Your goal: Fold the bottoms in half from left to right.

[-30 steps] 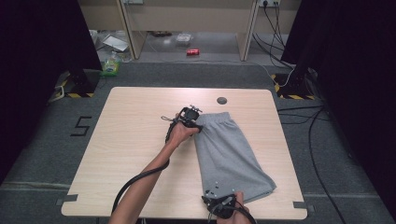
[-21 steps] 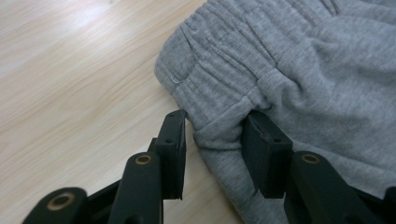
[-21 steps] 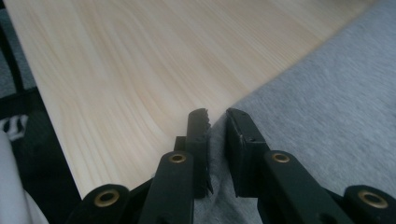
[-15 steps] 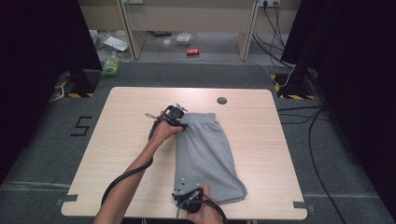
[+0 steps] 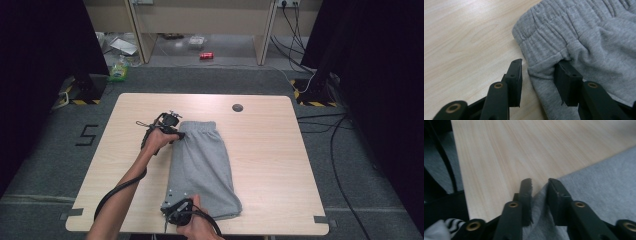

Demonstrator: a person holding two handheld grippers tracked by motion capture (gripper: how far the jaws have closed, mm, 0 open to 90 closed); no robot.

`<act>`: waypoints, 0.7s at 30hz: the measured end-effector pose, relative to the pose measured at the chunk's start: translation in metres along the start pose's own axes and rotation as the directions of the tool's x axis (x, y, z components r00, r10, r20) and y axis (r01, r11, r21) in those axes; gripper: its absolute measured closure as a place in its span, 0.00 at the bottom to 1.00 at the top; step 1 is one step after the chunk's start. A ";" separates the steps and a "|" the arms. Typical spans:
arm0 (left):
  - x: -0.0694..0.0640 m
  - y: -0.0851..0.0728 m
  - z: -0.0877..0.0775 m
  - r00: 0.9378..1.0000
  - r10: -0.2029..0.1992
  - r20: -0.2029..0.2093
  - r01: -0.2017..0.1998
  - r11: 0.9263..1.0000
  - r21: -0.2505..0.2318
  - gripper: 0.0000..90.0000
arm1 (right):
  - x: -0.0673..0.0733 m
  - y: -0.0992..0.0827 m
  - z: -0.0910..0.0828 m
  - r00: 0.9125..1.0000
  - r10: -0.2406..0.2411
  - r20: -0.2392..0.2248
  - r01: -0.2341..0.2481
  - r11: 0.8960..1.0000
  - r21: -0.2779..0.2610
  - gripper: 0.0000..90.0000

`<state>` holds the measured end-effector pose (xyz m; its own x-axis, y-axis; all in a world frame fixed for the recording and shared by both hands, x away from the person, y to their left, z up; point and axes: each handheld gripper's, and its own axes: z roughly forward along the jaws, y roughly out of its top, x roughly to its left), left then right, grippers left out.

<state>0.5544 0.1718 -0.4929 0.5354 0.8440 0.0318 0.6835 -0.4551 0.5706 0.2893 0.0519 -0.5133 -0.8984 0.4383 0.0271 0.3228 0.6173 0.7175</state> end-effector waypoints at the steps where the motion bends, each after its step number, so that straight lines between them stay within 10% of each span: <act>1: -0.001 0.000 0.000 1.000 0.001 -0.006 -0.001 1.000 -0.001 0.66 | -0.002 0.000 -0.001 1.000 0.011 -0.011 -0.011 1.000 -0.003 0.74; 5: 0.000 -0.003 0.000 1.000 -0.020 -0.002 0.020 1.000 -0.022 0.66 | -0.014 -0.002 -0.015 0.997 0.056 -0.048 -0.059 0.997 -0.056 0.66; 12: 0.001 -0.003 0.000 0.999 -0.034 0.005 0.034 0.999 -0.019 0.65 | -0.035 -0.010 -0.033 0.996 0.065 0.062 -0.064 0.998 -0.019 0.67; 21: 0.000 0.001 0.000 1.000 -0.026 -0.014 0.026 1.000 0.012 0.63 | 0.006 -0.005 -0.003 0.996 -0.065 0.056 0.066 0.998 -0.013 0.71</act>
<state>0.5554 0.1706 -0.4924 0.5105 0.8594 0.0280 0.7032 -0.4360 0.5616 0.2809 0.0494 -0.5144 -0.8996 0.4329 -0.0582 0.2590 0.6359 0.7270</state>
